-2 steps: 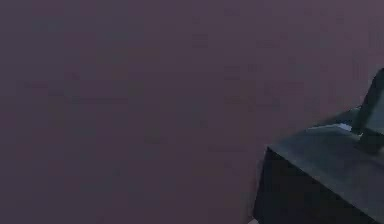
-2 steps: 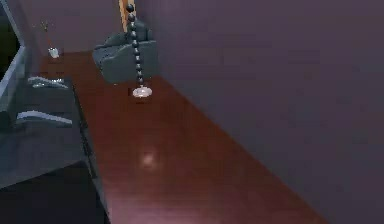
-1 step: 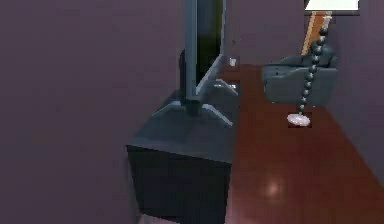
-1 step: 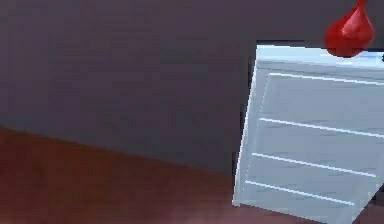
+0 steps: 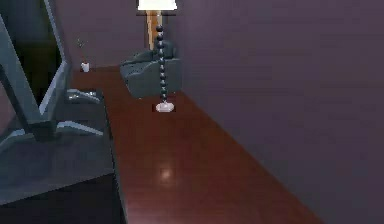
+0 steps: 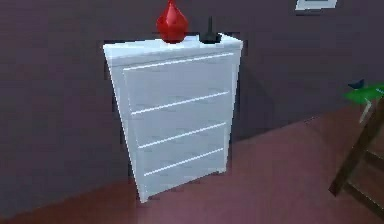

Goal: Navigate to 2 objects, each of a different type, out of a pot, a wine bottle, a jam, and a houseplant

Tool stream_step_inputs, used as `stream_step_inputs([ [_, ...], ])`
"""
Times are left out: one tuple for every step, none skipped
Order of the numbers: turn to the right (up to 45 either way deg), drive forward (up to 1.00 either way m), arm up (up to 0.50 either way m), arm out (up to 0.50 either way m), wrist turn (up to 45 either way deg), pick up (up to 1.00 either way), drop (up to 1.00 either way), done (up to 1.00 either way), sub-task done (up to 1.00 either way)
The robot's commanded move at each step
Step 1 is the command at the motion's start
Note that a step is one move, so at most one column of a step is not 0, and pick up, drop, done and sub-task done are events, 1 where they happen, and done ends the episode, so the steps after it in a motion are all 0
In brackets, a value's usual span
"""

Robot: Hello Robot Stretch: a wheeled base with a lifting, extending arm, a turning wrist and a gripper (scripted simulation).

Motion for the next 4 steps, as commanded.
stream_step_inputs([
  [0.0,0.75,0.00,0.00,0.0,0.00,0.00,0.00,0.00],
  [-21.0,0.00,0.00,0.00,0.0,0.00,0.00,0.00,0.00],
  [0.0,1.00,0.00,0.00,0.0,0.00,0.00,0.00,0.00],
  [-6.0,0.00,0.00,0.00,0.0,0.00,0.00,0.00,0.00],
])
